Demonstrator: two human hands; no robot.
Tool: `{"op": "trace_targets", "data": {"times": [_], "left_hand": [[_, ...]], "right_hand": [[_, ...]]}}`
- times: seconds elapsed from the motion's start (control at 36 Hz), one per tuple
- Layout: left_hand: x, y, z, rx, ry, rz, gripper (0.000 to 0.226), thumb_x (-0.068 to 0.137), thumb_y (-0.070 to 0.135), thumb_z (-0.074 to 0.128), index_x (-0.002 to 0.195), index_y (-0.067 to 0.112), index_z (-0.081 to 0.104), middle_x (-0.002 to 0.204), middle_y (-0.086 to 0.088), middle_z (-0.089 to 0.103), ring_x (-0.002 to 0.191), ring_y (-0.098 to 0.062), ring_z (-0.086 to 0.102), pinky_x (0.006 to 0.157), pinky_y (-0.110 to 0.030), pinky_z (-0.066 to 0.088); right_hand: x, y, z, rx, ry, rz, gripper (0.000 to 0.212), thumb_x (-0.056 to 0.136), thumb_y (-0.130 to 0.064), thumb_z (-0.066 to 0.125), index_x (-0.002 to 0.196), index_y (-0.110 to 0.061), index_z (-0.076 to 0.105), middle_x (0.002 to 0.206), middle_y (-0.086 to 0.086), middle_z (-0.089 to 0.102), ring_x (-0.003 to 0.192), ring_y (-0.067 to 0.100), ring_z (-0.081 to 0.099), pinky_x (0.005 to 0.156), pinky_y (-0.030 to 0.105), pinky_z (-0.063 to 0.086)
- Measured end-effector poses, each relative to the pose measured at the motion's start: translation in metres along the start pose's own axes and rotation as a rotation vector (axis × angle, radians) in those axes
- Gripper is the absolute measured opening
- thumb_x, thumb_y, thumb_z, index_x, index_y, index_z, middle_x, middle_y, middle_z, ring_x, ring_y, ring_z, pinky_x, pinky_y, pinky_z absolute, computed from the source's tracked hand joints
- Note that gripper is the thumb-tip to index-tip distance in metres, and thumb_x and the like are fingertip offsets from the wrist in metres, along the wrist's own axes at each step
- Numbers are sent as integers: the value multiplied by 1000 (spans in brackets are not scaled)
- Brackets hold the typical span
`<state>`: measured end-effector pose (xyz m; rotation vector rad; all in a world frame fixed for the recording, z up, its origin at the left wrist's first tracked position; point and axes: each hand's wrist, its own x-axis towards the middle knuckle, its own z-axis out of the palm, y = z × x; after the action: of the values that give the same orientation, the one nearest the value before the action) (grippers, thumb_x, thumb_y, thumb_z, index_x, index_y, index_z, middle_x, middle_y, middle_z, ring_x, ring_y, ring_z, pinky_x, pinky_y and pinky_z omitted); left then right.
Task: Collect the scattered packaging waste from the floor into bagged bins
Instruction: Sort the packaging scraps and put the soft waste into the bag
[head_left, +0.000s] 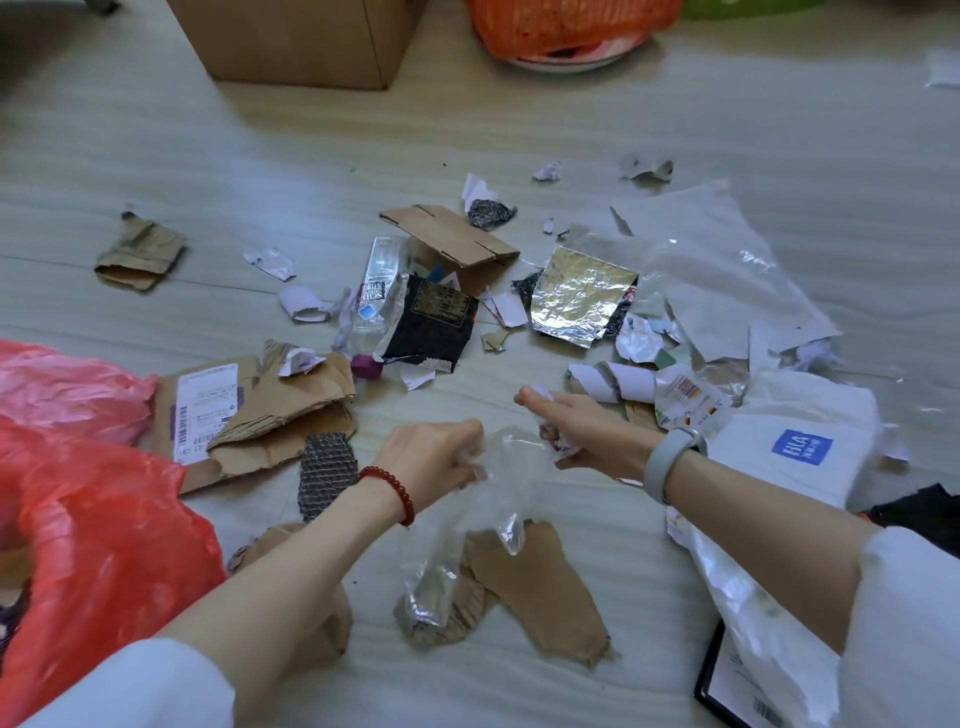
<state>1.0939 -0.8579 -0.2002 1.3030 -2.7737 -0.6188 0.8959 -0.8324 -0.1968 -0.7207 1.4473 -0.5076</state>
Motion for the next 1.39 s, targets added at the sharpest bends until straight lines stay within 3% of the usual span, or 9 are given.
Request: {"op": "trace_targets", "data": {"times": [0.19,0.39,0.53,0.72,0.81,0.97,1.17,1.31,1.39], "left_hand": [[0,-3,-8,-256,48,-217,25,72,21,71,70,18,46,67,-2,54,72,-27,54,61,-34,42],[6,12,-10,-439,100,-398,28,76,6,60,58,17,42,56,3,41,54,-12,37,46,-13,34],[3,13,-9,-604,47,-487,24,76,10,64,60,13,47,55,5,41,54,-11,39,42,-12,29],[-6,12,-30,-888,-323,-447,11,88,1,55,95,9,59,69,1,54,42,6,52,42,-7,40],[-12,-3,-36,-1224,-528,-524,31,82,-8,53,108,7,57,94,-9,63,81,-12,68,74,-33,58],[-12,-14,-34,-1261,-586,-650,66,74,60,57,119,12,55,117,-9,64,100,-27,66,92,-38,47],[3,14,-19,-1176,-428,-712,72,57,69,52,101,13,59,103,-13,68,86,-25,67,73,-35,56],[9,22,-6,-1228,-185,-716,50,75,36,70,108,0,59,78,-7,67,65,-17,66,57,-24,53],[11,20,-3,-1246,-26,-714,24,77,18,73,86,1,59,75,-9,61,63,-18,63,54,-23,53]], "right_hand": [[-12,2,5,-157,-297,67,42,84,-52,56,100,-13,51,72,1,38,60,12,36,58,23,38],[-14,4,26,-181,-318,-92,34,85,-42,61,65,-23,40,55,-4,29,50,11,29,49,22,34],[-10,7,30,-272,-196,-166,32,79,-41,68,81,-13,54,60,-1,37,54,13,37,50,23,34],[-16,6,36,-247,-191,-260,21,81,-31,69,67,-20,58,64,3,43,61,16,40,50,24,32],[-16,6,31,-370,-113,-320,33,84,-36,64,59,-20,50,57,-3,37,55,14,36,52,28,33],[-12,15,17,-537,268,-471,37,85,-33,63,63,-20,37,61,-4,45,61,16,43,52,17,30],[-11,23,38,-508,433,-696,14,79,-10,59,70,-2,51,66,17,53,59,22,40,54,24,24],[-10,25,39,-481,412,-655,11,83,-4,61,82,5,55,78,23,58,66,32,51,57,27,29],[-13,26,38,-508,291,-606,30,85,-10,63,112,-1,54,106,15,61,92,26,56,66,17,31]]}}
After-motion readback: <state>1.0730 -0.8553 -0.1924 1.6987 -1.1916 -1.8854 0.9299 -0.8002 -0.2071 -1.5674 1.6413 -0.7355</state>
